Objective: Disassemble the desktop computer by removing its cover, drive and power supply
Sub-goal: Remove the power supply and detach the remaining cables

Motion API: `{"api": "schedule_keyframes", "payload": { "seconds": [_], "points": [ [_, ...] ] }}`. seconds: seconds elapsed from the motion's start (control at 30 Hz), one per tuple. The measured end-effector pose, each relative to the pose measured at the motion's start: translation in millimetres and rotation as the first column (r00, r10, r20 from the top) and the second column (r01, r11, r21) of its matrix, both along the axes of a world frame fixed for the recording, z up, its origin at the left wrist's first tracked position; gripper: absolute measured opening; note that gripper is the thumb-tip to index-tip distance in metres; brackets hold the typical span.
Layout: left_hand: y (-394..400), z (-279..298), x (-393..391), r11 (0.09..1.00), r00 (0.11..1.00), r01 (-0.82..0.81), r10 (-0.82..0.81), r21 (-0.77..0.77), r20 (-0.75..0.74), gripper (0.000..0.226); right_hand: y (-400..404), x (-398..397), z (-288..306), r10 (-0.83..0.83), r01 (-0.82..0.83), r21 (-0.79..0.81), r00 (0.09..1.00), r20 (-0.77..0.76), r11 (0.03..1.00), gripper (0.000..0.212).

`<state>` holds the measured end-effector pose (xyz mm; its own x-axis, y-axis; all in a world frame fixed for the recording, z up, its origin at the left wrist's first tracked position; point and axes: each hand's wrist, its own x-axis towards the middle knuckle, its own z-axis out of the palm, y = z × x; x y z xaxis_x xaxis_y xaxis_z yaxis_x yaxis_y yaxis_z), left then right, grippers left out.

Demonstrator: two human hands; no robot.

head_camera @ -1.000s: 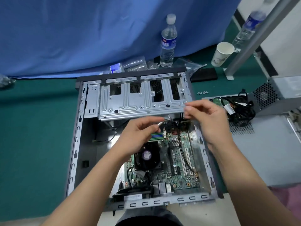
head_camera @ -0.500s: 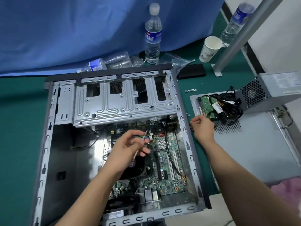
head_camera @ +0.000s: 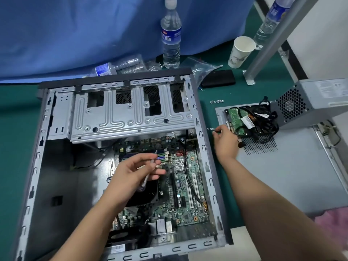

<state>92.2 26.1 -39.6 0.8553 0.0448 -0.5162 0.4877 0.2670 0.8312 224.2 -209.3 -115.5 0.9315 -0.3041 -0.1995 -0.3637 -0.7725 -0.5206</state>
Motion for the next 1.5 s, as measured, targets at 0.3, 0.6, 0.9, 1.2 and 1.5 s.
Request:
{"api": "schedule_keyframes", "payload": {
  "seconds": [0.3, 0.6, 0.9, 1.2, 1.5],
  "points": [
    [-0.5, 7.0, -2.2, 0.984, 0.991, 0.127, -0.122, 0.126, -0.052, 0.027, -2.2, -27.8, 53.8, 0.116, -0.139, 0.346, 0.99, 0.085, 0.928, 0.013],
    [-8.4, 19.3, -8.0, 0.691, 0.875, 0.437, -0.476, 0.575, -0.093, 0.008, 18.3, -93.4, 110.1, 0.308, -0.271, 0.474, 0.951, -0.001, 0.838, 0.053],
    [-14.5, 22.1, -5.5, 0.111, 0.437, 0.571, -0.88, 0.814, -0.186, 0.012, 24.3, -99.9, 104.5, 0.336, -0.327, 0.359, 0.941, 0.037, 0.874, 0.055],
    [-30.2, -2.4, -12.9, -0.28, 0.169, 0.445, -0.906, 0.851, -0.387, 0.032, 24.9, -99.1, 103.3, 0.327, -0.318, 0.336, 0.945, 0.033, 0.887, 0.053],
    [-33.4, -8.0, -12.3, -0.24, 0.168, 0.462, -0.921, 0.854, -0.35, 0.026, 25.4, -98.9, 104.9, 0.318, -0.311, 0.32, 0.948, 0.032, 0.895, 0.052]
  ]
}}
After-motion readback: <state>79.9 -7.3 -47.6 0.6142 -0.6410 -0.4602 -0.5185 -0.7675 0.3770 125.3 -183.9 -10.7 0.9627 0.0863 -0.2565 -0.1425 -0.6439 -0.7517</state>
